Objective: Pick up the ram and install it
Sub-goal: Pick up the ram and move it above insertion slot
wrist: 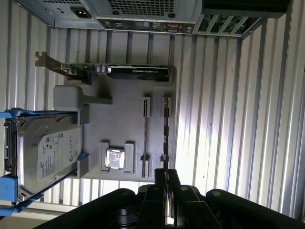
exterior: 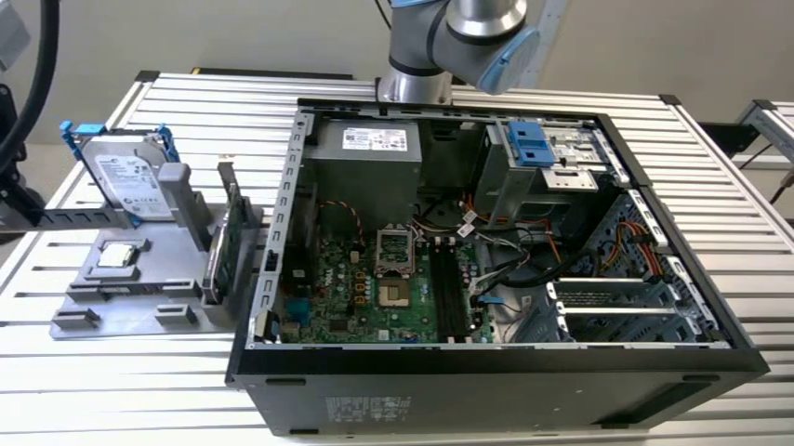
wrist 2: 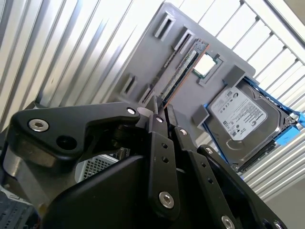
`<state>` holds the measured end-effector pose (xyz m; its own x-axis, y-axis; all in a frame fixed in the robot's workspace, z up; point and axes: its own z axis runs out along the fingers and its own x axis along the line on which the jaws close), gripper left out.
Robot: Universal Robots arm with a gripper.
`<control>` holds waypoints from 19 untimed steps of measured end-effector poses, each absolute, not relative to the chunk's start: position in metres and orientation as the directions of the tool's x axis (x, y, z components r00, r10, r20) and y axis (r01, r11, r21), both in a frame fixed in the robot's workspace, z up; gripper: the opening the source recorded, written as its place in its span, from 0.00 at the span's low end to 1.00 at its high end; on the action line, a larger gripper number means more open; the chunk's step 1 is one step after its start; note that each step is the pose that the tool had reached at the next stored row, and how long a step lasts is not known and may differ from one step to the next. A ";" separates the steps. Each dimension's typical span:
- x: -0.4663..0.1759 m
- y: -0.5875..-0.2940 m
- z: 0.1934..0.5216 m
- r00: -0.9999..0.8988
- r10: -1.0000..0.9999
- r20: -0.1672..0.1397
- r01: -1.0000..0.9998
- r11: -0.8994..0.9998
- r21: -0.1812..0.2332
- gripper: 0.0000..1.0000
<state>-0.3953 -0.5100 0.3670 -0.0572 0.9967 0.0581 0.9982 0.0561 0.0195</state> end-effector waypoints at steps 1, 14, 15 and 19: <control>-0.395 -0.510 0.368 -0.057 0.997 0.058 0.998 0.056 0.020 0.00; -0.395 -0.510 0.376 -0.057 0.997 0.058 0.998 0.056 0.020 0.00; -0.395 -0.510 0.376 -0.057 0.997 0.058 0.998 0.056 0.020 0.00; -0.395 -0.510 0.376 -0.057 0.997 0.058 0.998 0.056 0.019 0.00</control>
<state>-0.3953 -0.5100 0.3762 -0.0572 0.9967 0.0581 0.9982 0.0561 0.0195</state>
